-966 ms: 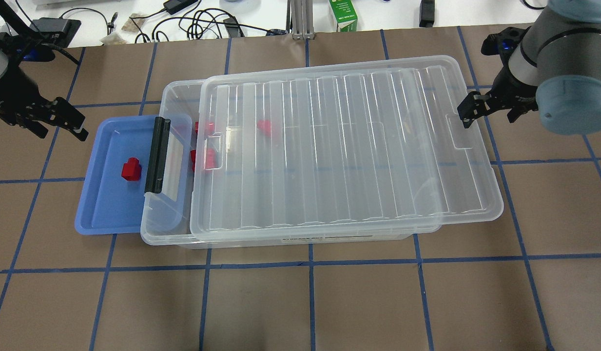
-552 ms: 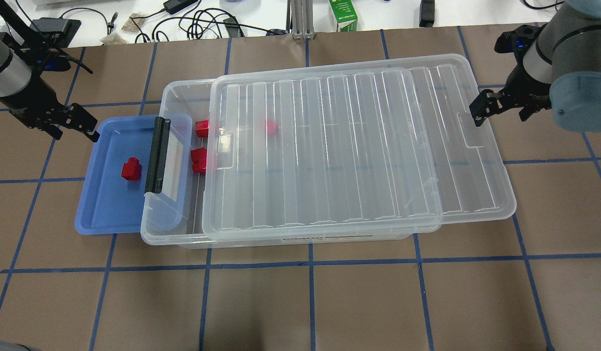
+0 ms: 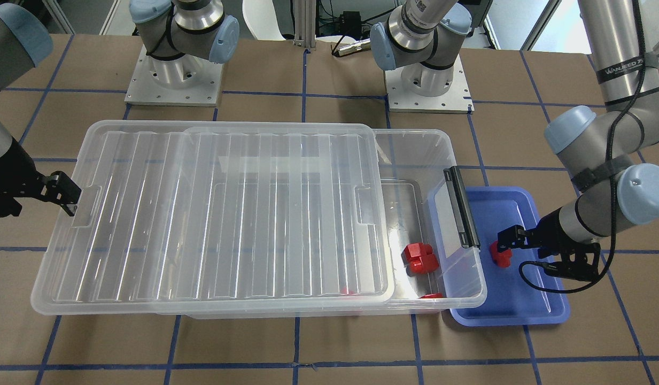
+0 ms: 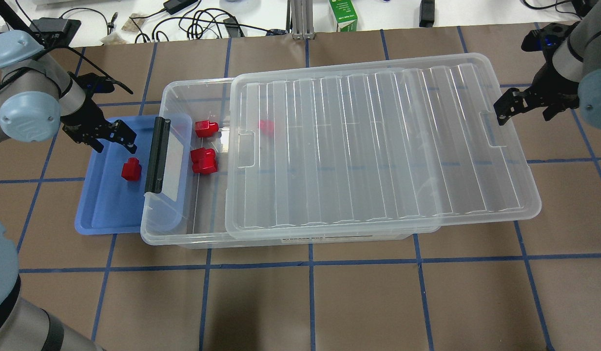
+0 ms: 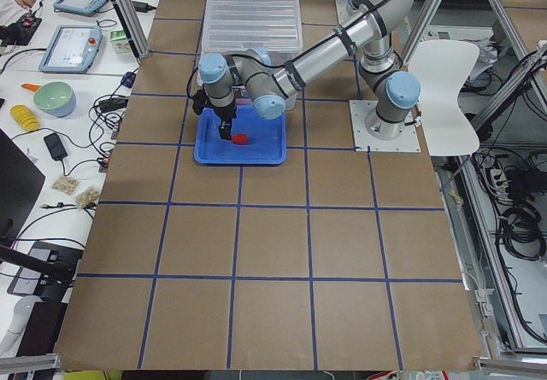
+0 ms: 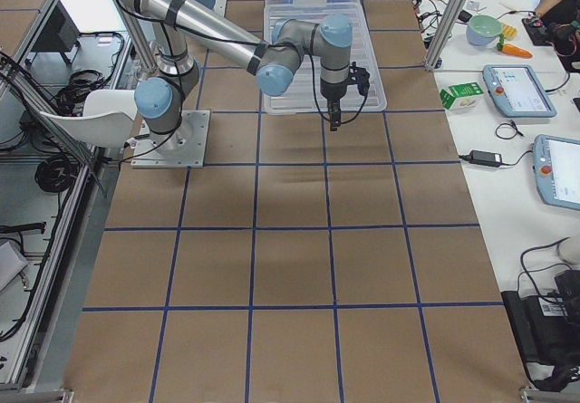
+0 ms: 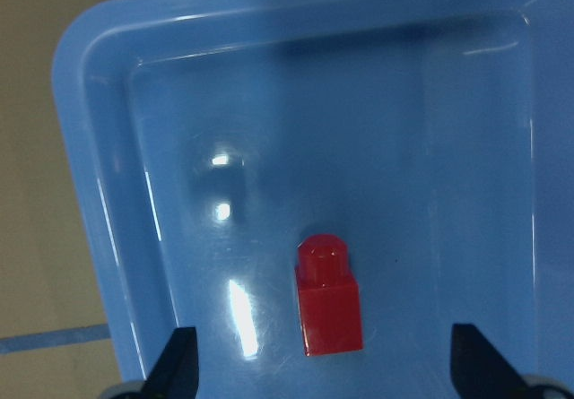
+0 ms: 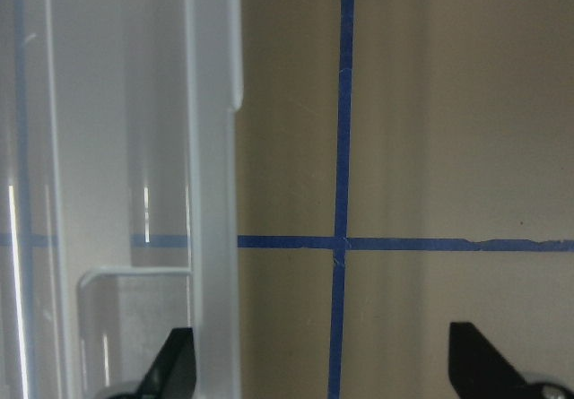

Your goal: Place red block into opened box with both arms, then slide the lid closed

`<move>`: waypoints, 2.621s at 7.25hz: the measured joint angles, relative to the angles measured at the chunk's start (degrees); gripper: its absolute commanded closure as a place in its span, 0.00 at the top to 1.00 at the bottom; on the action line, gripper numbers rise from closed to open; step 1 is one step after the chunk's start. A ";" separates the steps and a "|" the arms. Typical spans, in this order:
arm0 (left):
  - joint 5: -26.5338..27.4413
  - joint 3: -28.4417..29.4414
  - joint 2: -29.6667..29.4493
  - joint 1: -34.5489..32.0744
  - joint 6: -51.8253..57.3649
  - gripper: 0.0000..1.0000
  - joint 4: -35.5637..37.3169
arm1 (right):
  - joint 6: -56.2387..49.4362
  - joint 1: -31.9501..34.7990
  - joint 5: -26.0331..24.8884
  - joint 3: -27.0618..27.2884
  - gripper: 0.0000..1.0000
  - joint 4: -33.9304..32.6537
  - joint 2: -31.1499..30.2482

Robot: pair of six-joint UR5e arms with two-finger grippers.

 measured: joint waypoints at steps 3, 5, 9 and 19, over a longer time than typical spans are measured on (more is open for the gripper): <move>0.42 -0.41 -2.49 -0.05 0.01 1.00 0.00 | -3.40 -3.46 0.42 -0.06 1.00 0.11 -0.37; 0.45 -0.42 -3.71 -0.05 -0.24 0.65 0.11 | -3.75 -3.96 0.33 -0.07 1.00 0.06 -0.44; 0.56 -0.18 -5.37 0.02 0.42 0.00 0.48 | -3.83 -5.77 0.48 0.31 1.00 0.03 -0.58; -0.07 13.61 6.40 -11.68 -12.11 0.00 -13.95 | -3.16 -5.88 0.37 -4.08 1.00 8.41 -5.74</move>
